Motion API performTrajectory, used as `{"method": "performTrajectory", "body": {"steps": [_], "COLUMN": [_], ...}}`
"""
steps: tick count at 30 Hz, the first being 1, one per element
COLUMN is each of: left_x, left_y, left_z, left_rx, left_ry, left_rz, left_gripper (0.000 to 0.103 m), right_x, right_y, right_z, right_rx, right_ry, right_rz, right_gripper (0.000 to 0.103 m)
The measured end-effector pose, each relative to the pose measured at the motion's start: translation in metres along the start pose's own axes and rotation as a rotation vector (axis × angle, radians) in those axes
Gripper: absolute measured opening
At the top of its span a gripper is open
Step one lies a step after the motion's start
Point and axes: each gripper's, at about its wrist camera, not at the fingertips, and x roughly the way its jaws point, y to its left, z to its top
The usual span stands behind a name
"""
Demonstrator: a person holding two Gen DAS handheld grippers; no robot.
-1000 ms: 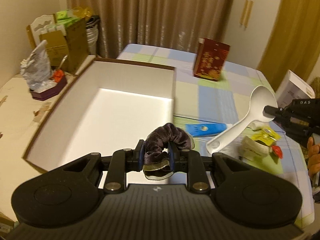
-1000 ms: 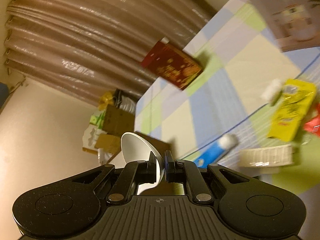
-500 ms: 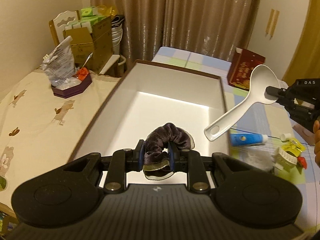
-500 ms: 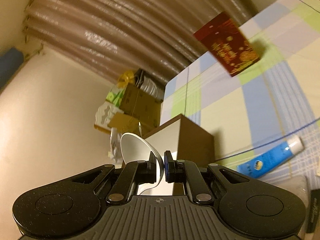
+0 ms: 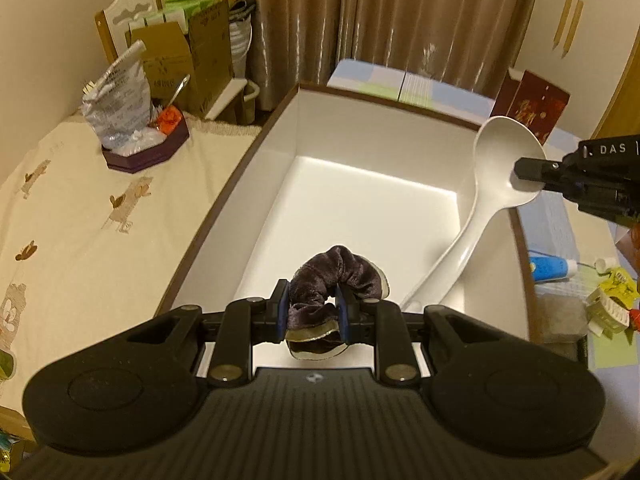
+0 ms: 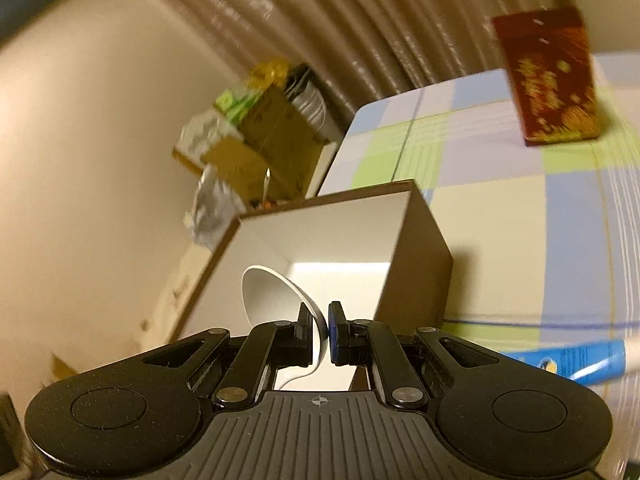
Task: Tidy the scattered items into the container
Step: 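Carry the ladle and scrunchie into the box and release both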
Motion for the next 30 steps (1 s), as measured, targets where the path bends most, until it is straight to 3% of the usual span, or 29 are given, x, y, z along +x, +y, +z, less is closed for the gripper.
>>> {"method": "performTrajectory", "body": {"steps": [10,22,26,30], "left_x": [0.037,0.066,0.069,0.066], "left_y": [0.004,0.006,0.01,0.009], "left_z": [0.01,0.015,0.015,0.015], "left_rx": [0.039,0.065,0.051,0.049], "left_ry": [0.072,0.145,0.156,0.159], "left_rz": [-0.006,-0.005,-0.002,-0.021], "left_gripper": [0.02,0.026,0.051,0.058], "right_x": [0.038,0.056,0.062,0.065], "right_y": [0.03,0.038,0.043,0.052], "right_z": [-0.016,-0.03,-0.031,-0.034], "right_rx": [-0.274,-0.381,-0.405,-0.461], "right_ry": [0.129,0.182,0.187,0.196], "right_rz": [-0.082,-0.125,-0.13,-0.143], "right_gripper": [0.011,0.011,0.011,0.011]}}
